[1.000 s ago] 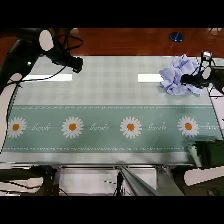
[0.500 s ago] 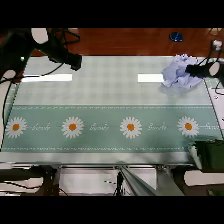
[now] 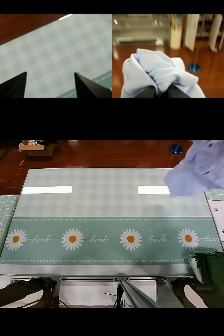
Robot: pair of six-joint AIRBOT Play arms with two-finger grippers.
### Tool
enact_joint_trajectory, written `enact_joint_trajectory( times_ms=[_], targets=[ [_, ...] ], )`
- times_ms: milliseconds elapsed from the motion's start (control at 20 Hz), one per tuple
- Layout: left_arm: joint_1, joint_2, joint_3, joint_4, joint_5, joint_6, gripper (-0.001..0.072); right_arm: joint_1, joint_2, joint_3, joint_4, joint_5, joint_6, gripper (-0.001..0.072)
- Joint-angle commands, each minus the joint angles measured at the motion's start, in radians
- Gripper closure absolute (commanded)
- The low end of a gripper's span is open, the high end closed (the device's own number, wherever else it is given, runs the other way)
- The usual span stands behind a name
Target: Fold the shirts.
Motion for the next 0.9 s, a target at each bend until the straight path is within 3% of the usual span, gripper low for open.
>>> enact_joint_trajectory(
  times_ms=[0,200,400,550,750,800,850],
  targets=[
    [-0.006,0.171,-0.011,-0.026,-0.006,0.000,-0.0013,0.079,0.194,0.001,0.016,0.032,0.014,0.0682],
    [-0.006,0.301,-0.095,-0.021,-0.053,0.000,-0.0013,0.146,0.225,0.000,0.146,0.256,-0.006,0.0683],
    [-0.005,0.301,-0.102,-0.007,-0.181,-0.034,-0.0013,0.330,0.070,-0.002,0.296,0.501,-0.060,0.0683],
    [-0.005,0.298,-0.102,-0.007,-0.208,-0.034,-0.0013,0.605,-0.146,-0.009,0.280,0.480,-0.059,0.0683],
    [-0.005,0.299,-0.102,0.029,-0.227,-0.034,-0.0013,0.896,-0.497,-0.008,0.275,0.248,-0.017,0.0680],
    [-0.005,0.299,-0.102,0.065,-0.242,-0.033,-0.0013,0.918,-0.563,-0.007,0.275,0.207,0.006,0.0608],
    [-0.005,0.299,-0.103,0.103,-0.260,-0.033,-0.0013,0.919,-0.609,-0.005,0.274,0.198,0.065,0.0397]
  ],
)
